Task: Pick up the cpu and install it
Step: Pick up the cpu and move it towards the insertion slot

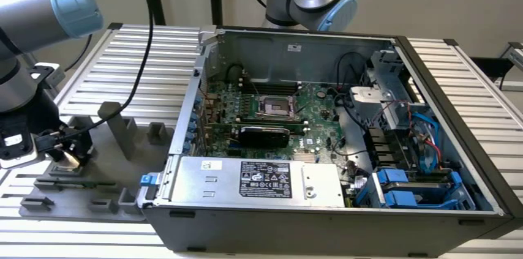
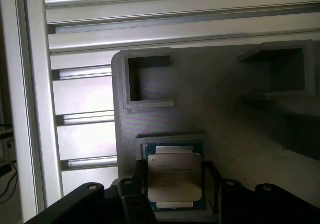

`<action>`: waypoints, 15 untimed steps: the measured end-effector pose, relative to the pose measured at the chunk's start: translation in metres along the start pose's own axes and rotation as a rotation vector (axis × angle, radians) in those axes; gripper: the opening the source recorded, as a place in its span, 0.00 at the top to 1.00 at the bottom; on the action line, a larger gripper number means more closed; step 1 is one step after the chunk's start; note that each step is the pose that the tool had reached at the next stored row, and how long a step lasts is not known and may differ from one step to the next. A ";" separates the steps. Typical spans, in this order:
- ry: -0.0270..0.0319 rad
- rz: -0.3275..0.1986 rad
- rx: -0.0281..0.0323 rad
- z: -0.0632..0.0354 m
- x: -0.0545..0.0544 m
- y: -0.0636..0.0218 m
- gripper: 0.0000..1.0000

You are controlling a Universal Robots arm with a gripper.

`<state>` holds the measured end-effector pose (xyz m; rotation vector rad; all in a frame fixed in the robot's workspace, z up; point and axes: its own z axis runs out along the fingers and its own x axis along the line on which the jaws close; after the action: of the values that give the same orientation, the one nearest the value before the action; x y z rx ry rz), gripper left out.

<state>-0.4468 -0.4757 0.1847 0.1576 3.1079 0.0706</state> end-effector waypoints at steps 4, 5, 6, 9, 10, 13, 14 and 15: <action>0.0015 0.000 -0.0011 -0.0018 0.000 0.0001 0.45; 0.0027 0.000 -0.0015 -0.0040 0.000 0.0002 0.45; 0.0039 0.000 -0.0021 -0.0066 0.000 0.0003 0.45; 0.0063 0.000 -0.0029 -0.0161 0.000 0.0008 0.45; 0.0071 0.000 -0.0029 -0.0205 -0.001 0.0010 0.45; 0.0085 0.000 -0.0028 -0.0339 -0.001 0.0016 0.45; 0.0088 0.000 -0.0028 -0.0382 -0.002 0.0018 0.45; 0.0091 -0.001 -0.0028 -0.0426 -0.002 0.0021 0.45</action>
<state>-0.4454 -0.4758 0.2274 0.1560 3.1168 0.0758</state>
